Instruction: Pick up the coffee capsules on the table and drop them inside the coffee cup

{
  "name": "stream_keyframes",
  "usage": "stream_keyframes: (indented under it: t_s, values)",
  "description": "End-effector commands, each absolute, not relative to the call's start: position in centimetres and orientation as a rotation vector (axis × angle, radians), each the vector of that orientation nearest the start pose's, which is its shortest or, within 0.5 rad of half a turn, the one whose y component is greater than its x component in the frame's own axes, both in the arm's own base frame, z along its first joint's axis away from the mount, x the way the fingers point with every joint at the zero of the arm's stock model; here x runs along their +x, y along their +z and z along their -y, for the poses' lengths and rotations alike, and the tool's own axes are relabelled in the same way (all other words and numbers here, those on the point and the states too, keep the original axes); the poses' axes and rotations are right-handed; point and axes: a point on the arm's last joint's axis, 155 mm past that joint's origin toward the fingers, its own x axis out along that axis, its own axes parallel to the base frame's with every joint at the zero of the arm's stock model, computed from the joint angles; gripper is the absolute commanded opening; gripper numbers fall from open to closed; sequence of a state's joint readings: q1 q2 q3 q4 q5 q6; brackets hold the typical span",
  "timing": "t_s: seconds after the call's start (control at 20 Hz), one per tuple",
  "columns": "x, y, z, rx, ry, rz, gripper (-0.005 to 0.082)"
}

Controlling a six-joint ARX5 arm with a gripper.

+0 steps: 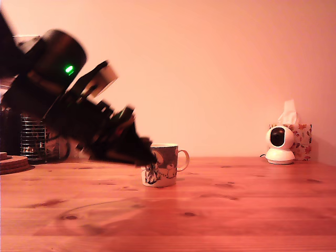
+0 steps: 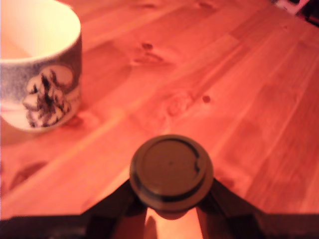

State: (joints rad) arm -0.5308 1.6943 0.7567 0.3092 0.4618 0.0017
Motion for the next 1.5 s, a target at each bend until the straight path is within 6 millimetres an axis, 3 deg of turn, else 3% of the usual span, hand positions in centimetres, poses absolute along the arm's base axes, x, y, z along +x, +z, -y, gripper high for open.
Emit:
stream_keyframes:
  t_s: [0.0, 0.4, 0.9, 1.2, 1.45]
  values:
    - [34.0, 8.6, 29.5, 0.023, -0.953, -0.638, 0.0161]
    - [37.5, 12.6, 29.2, 0.038, -0.835, -0.701, 0.0166]
    - [42.7, 15.1, 28.0, 0.021, -0.754, -0.696, 0.0166]
    - [45.6, 15.2, 28.9, 0.021, -0.741, -0.74, 0.0166]
    - [47.1, 13.7, 29.5, 0.036, -0.728, -0.826, 0.0166]
